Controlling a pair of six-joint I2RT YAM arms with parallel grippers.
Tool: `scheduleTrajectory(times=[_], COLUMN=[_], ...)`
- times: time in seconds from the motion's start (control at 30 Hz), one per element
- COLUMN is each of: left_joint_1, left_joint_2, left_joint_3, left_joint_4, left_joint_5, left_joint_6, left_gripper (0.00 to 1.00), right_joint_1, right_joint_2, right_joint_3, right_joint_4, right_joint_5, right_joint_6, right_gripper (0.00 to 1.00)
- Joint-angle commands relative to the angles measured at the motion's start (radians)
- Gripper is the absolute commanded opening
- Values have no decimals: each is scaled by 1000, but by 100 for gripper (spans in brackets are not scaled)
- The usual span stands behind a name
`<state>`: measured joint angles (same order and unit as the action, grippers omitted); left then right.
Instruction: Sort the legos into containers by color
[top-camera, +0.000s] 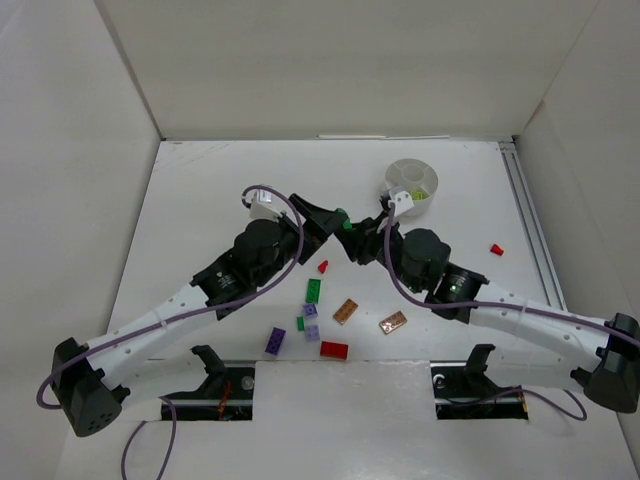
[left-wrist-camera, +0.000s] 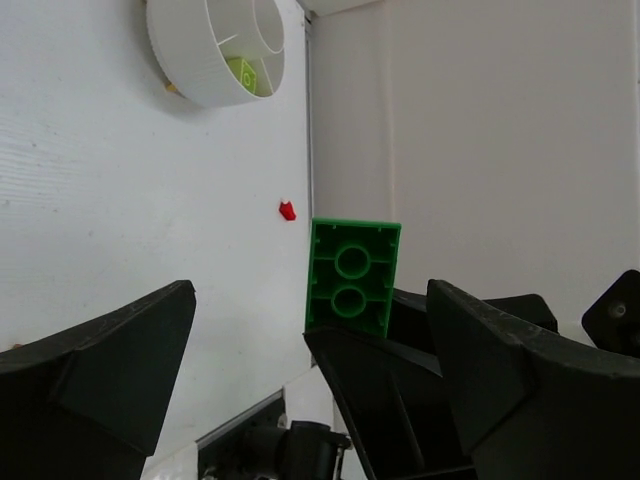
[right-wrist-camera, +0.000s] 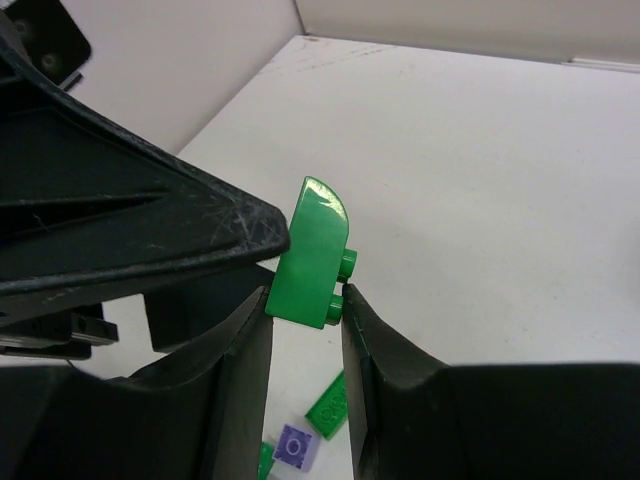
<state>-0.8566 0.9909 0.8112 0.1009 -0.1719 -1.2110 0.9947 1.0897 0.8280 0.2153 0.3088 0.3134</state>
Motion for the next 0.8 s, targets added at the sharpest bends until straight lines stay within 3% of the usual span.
scheduleTrajectory(times=[0.0, 0.13, 0.2, 0.27, 0.3, 0.4, 0.57, 0.77], left_joint_1=[-4, 56, 149, 308, 359, 480, 492, 501], left_joint_2=[-11, -2, 8, 47, 63, 138, 207, 250], left_joint_3=[72, 95, 95, 86, 77, 66, 106, 86], left_joint_4=[-23, -78, -87, -64, -49, -17, -61, -70], left_joint_5=[-41, -41, 23, 133, 258, 374, 364, 328], left_joint_6=[57, 119, 128, 171, 188, 275, 375, 436], left_gripper=[100, 100, 100, 100, 100, 100, 100, 100], right_joint_1=[1, 1, -56, -105, -129, -266, -571, -709], right_joint_2=[-31, -40, -40, -17, -2, 42, 163, 380], right_joint_3=[25, 45, 54, 54, 65, 120, 299, 503], right_joint_4=[-49, -168, -198, -218, -218, -286, -421, -580], right_joint_5=[56, 131, 122, 83, 52, 11, -100, -28], right_joint_6=[-11, -20, -20, -20, -20, -33, -68, -105], right_gripper=[0, 0, 0, 0, 0, 0, 1, 2])
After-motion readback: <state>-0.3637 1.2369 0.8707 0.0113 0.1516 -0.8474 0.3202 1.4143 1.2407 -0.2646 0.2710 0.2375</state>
